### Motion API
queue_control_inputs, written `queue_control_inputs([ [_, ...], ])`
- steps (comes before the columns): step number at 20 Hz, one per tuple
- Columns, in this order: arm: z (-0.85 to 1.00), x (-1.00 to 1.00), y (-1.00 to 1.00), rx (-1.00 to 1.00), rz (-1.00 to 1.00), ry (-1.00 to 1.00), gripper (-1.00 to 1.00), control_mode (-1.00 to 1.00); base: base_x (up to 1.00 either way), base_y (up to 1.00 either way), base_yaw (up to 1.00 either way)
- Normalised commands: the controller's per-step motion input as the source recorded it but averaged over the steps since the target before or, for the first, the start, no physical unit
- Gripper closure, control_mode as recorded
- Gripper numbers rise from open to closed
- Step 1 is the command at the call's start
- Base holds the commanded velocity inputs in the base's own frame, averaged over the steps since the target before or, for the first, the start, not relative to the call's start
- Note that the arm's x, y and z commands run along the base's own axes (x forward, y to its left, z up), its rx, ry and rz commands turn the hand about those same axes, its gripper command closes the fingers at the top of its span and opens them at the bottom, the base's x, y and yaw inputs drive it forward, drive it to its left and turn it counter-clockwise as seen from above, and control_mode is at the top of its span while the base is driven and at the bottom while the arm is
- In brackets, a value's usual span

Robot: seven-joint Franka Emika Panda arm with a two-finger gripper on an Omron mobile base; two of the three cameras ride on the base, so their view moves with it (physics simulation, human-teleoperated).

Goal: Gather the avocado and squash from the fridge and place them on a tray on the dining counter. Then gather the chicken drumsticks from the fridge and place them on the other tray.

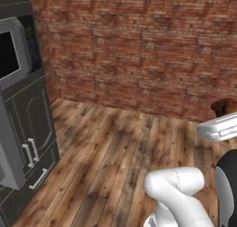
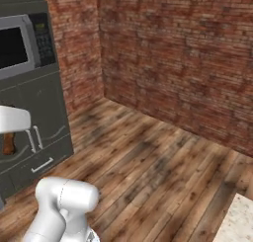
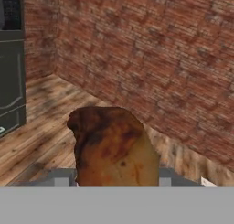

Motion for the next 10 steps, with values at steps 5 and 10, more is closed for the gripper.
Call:
queue_control_inputs([
  [5, 0.00, 0.00, 0.00, 0.00, 0.00, 0.00, 1.00, 1.00, 0.28, -0.50, -0.43],
  [10, 0.00, 0.00, 0.00, 0.00, 0.00, 0.00, 1.00, 1.00, 0.51, -0.12, -0.38],
])
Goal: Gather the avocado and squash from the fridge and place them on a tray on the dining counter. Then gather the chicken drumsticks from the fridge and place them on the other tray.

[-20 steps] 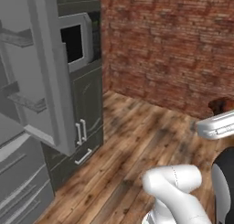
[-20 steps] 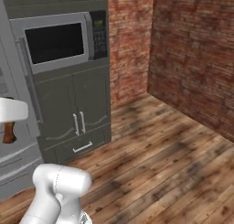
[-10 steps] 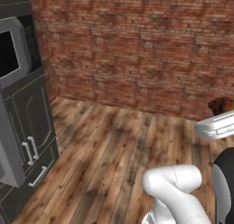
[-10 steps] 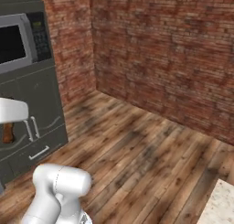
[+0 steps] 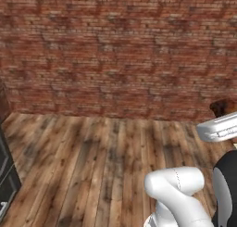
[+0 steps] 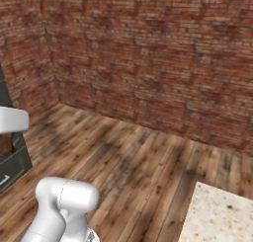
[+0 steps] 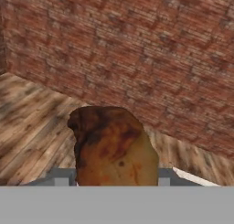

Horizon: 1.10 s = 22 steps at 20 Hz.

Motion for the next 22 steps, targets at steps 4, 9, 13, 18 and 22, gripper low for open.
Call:
queue_control_inputs([
  [4, 0.00, 0.00, 0.00, 0.00, 0.00, 0.00, 1.00, 1.00, 0.52, 0.00, -0.33],
  [9, 0.00, 0.00, 0.00, 0.00, 0.00, 0.00, 1.00, 1.00, 0.41, 0.00, -0.27],
  [13, 0.00, 0.00, 0.00, 0.00, 0.00, 0.00, 1.00, 1.00, 0.45, 0.03, -0.25],
  [18, 0.00, 0.00, 0.00, 0.00, 0.00, 0.00, 1.00, 1.00, 0.52, 0.06, -0.26],
  [22, 0.00, 0.00, 0.00, 0.00, 0.00, 0.00, 1.00, 1.00, 0.47, 0.07, -0.26],
])
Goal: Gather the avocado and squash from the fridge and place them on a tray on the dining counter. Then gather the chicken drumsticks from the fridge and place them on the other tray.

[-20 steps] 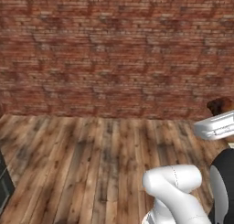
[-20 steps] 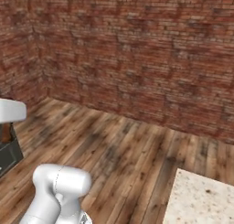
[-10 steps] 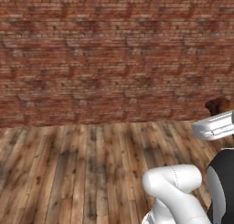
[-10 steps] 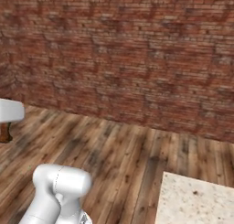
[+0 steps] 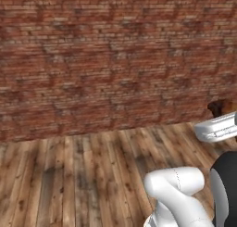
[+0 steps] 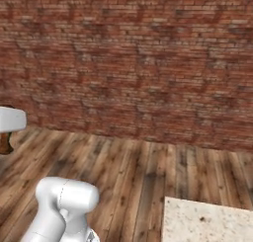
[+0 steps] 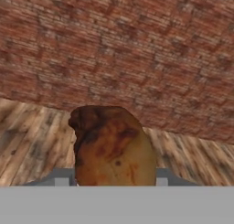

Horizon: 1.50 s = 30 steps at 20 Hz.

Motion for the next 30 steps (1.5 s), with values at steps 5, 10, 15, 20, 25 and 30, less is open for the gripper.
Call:
queue_control_inputs([
  [5, 0.00, 0.00, 0.00, 0.00, 0.00, 0.00, 1.00, 1.00, 0.47, 0.04, -0.24],
  [10, 0.00, 0.00, 0.00, 0.00, 0.00, 0.00, 1.00, 1.00, 0.51, 0.12, -0.27],
  [15, 0.00, 0.00, 0.00, 0.00, 0.00, 0.00, 1.00, 1.00, 0.51, 0.23, -0.30],
  [20, 0.00, 0.00, 0.00, 0.00, 0.00, 0.00, 1.00, 1.00, 0.42, 0.19, -0.32],
  [25, 0.00, 0.00, 0.00, 0.00, 0.00, 0.00, 1.00, 1.00, 0.26, 0.28, -0.35],
  [30, 0.00, 0.00, 0.00, 0.00, 0.00, 0.00, 1.00, 1.00, 0.14, 0.61, -0.38],
])
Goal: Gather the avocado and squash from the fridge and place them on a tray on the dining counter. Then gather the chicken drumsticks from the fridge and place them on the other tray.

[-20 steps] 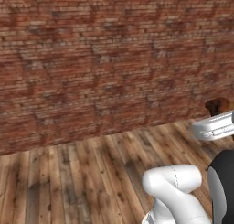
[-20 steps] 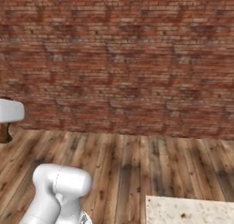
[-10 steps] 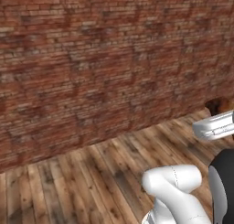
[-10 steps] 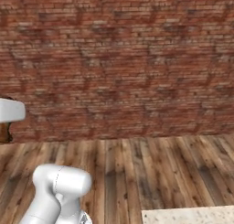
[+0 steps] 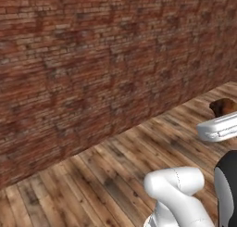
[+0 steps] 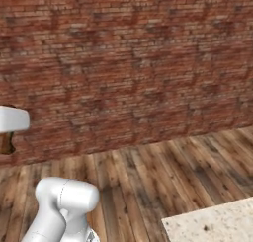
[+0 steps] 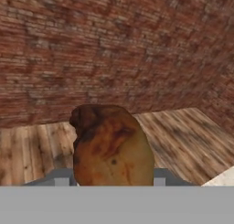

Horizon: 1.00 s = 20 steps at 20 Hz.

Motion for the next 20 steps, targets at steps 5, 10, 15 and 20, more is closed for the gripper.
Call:
queue_control_inputs([
  [5, 0.00, 0.00, 0.00, 0.00, 0.00, 0.00, 1.00, 1.00, 0.15, 0.64, -0.38],
  [10, 0.00, 0.00, 0.00, 0.00, 0.00, 0.00, 1.00, 1.00, 0.24, 0.62, -0.39],
  [15, 0.00, 0.00, 0.00, 0.00, 0.00, 0.00, 1.00, 1.00, 0.56, 0.49, -0.36],
  [20, 0.00, 0.00, 0.00, 0.00, 0.00, 0.00, 1.00, 1.00, 0.67, 0.39, -0.34],
])
